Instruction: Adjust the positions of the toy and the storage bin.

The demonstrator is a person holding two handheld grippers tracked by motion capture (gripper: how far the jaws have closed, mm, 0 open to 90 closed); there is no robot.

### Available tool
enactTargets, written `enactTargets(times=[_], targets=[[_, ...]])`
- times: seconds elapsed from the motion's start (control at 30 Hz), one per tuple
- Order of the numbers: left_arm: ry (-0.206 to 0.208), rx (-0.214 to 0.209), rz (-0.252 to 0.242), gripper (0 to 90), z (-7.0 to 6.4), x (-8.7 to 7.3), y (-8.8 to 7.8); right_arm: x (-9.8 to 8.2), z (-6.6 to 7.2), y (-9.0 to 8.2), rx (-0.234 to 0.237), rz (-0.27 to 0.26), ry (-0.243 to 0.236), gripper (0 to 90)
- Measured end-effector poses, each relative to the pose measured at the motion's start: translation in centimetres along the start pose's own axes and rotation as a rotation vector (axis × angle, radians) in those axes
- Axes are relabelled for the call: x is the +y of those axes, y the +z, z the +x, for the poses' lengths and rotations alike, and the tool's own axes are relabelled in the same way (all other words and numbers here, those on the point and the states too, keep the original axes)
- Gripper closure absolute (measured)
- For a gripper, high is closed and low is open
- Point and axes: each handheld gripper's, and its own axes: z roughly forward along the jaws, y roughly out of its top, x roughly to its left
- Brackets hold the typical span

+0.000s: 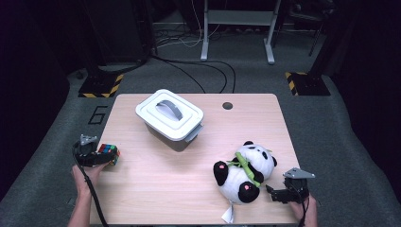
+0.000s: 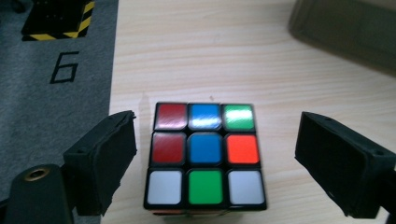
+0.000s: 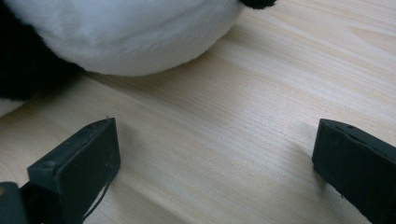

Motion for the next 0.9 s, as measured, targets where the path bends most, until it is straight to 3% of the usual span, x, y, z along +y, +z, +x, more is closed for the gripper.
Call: enactTargets(times=[0.2, 0.9], targets=[[0.017, -0.051, -0.020, 9.3, -1.3, 1.4, -0.7, 0.0, 0.0, 0.0, 0.000, 0.000, 0.000, 0.2], [0.189, -0.204, -0.051, 5.2, -8.5, 5.9, -2.7, 0.0, 0.0, 0.0, 0.000, 0.000, 0.000, 0.2]])
